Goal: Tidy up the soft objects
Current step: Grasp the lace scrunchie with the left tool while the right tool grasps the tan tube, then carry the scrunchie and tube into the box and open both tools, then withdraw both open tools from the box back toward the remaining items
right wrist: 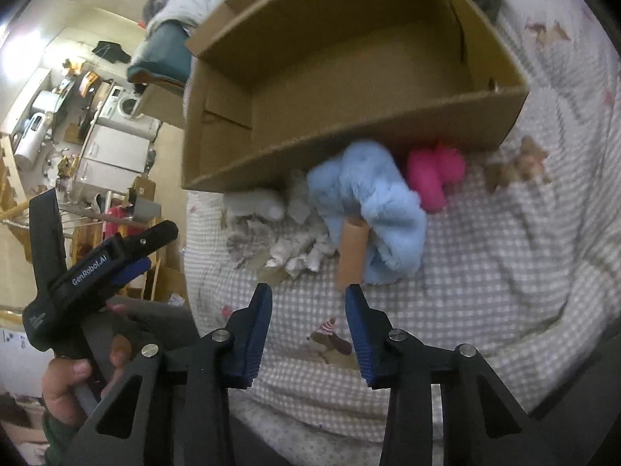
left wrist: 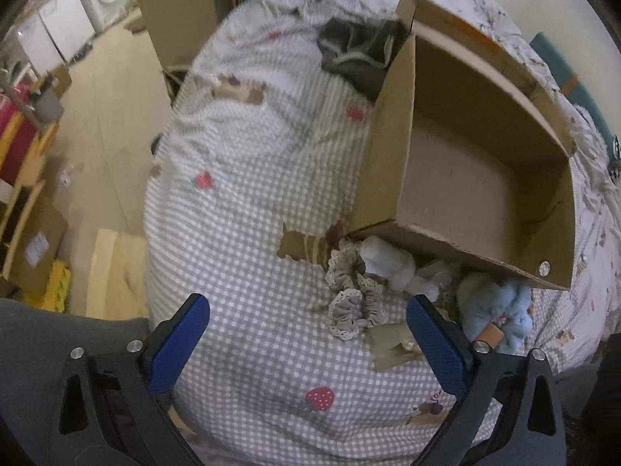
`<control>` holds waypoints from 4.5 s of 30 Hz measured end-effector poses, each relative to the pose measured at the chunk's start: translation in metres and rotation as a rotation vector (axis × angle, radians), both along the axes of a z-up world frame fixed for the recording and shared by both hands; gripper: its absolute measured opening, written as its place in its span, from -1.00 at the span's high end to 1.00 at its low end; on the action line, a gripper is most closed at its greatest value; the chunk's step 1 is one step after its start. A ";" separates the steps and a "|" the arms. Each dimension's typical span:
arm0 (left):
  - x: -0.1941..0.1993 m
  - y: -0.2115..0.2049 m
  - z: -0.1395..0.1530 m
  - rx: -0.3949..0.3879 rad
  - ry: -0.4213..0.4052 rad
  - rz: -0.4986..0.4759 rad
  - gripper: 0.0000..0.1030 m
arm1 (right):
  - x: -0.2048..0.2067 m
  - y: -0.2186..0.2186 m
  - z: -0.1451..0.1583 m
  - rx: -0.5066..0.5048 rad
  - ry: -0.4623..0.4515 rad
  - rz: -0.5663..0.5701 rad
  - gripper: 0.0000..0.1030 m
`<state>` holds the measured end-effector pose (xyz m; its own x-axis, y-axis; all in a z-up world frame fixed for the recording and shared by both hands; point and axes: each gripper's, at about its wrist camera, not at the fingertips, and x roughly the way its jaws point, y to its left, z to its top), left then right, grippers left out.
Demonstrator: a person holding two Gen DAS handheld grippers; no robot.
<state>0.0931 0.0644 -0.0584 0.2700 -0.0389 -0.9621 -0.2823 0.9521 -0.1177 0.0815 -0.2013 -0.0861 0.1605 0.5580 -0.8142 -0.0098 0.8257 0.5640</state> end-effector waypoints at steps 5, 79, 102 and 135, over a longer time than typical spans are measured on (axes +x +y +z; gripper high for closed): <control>0.014 0.000 -0.030 -0.060 0.094 0.001 -0.41 | 0.012 0.011 -0.020 -0.074 0.034 -0.038 0.21; 0.125 -0.100 -0.001 0.152 -0.297 -0.315 0.82 | 0.104 -0.021 0.032 -0.166 -0.372 0.011 0.84; 0.124 -0.094 -0.013 0.184 -0.272 -0.287 0.81 | 0.108 -0.016 0.016 -0.199 -0.312 0.034 0.84; 0.121 -0.096 -0.008 0.162 -0.290 -0.286 -0.01 | 0.104 -0.033 0.035 -0.099 -0.372 -0.069 -0.51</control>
